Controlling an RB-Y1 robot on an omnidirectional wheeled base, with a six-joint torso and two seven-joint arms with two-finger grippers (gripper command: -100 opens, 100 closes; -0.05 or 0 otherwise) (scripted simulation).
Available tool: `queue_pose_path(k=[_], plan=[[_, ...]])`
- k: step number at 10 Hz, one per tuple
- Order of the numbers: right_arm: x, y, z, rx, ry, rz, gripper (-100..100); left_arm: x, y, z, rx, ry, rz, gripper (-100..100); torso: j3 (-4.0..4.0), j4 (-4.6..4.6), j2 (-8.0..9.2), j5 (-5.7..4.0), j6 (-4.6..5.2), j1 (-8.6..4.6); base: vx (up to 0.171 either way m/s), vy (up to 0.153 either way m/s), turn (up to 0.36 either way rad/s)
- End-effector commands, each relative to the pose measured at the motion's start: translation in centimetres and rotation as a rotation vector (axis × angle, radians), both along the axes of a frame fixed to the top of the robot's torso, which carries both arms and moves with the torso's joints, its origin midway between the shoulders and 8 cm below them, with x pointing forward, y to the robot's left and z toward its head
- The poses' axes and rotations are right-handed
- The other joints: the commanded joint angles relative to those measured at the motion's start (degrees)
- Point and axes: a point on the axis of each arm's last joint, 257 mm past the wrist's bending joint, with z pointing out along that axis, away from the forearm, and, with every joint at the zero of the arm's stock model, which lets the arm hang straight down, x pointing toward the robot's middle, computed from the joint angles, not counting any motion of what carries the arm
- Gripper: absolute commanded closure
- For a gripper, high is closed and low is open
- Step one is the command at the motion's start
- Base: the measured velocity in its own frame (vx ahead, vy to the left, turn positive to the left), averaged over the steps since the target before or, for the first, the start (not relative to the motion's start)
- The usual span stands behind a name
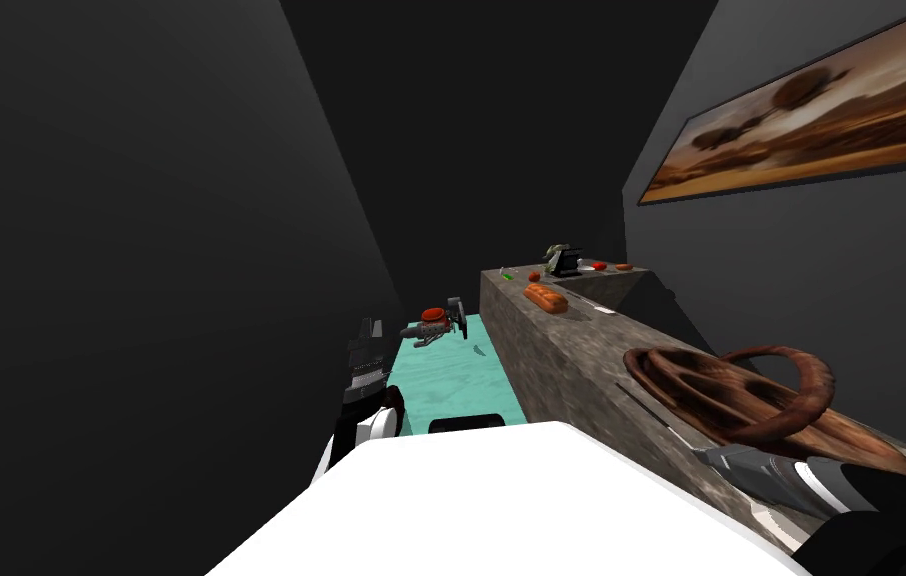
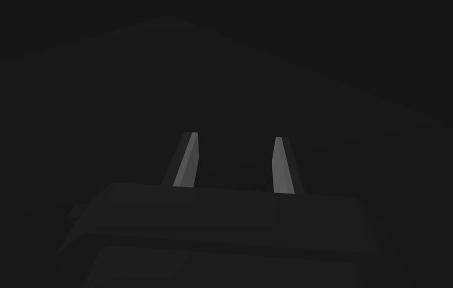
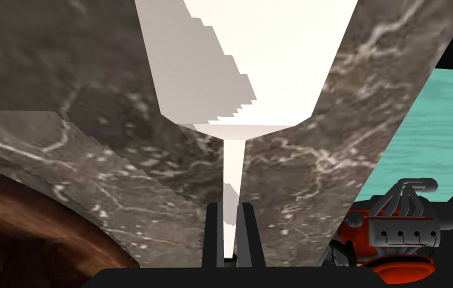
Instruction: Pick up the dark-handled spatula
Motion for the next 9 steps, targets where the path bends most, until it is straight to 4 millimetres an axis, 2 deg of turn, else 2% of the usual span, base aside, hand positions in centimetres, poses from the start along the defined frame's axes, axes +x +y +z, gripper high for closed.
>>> queue_pose_path(k=[1,3,4,5,7,8,9], plan=[[0.0,0.0,0.0,0.0,0.0,0.0,100,0.0,0.0,0.0,0.0,0.0,0.0,0,0.0,0.0,0.0,0.0,0.0,0.0,0.0,0.0,0.0],[0.0,0.0,0.0,0.0,0.0,0.0,100,0.0,0.0,0.0,0.0,0.0,0.0,0,0.01,0.0,0.01,0.0,0.0,0.0,0.0,0.0,0.0],[0.0,0.0,0.0,0.0,0.0,0.0,0,0.0,0.0,0.0,0.0,0.0,0.0,0,0.01,0.0,0.02,0.0,0.0,0.0,0.0,0.0,0.0],[1.1,-0.2,0.9,0.001,-0.001,0.014,100,0.0,0.0,0.0,0.0,0.0,0.0,0,0.01,0.0,0.02,0.0,0.0,0.01,-0.028,0.014,-0.126],[2.3,-0.3,1.8,0.001,-0.001,0.029,100,0.0,0.0,0.0,0.0,0.0,0.0,0,0.11,0.04,0.2,0.04,0.03,0.12,-0.051,0.02,-0.098],[1.8,-0.2,1.5,0.0,-0.001,0.024,100,0.0,0.0,0.0,0.0,0.0,0.0,0,0.13,0.05,0.23,0.05,0.05,0.11,-0.021,0.007,-0.017],[1.8,-0.3,1.6,0.001,-0.001,0.025,0,0.0,0.0,0.0,0.0,0.0,0.0,0,0.09,0.04,0.16,0.01,0.03,0.07,0.0,0.0,0.0]])
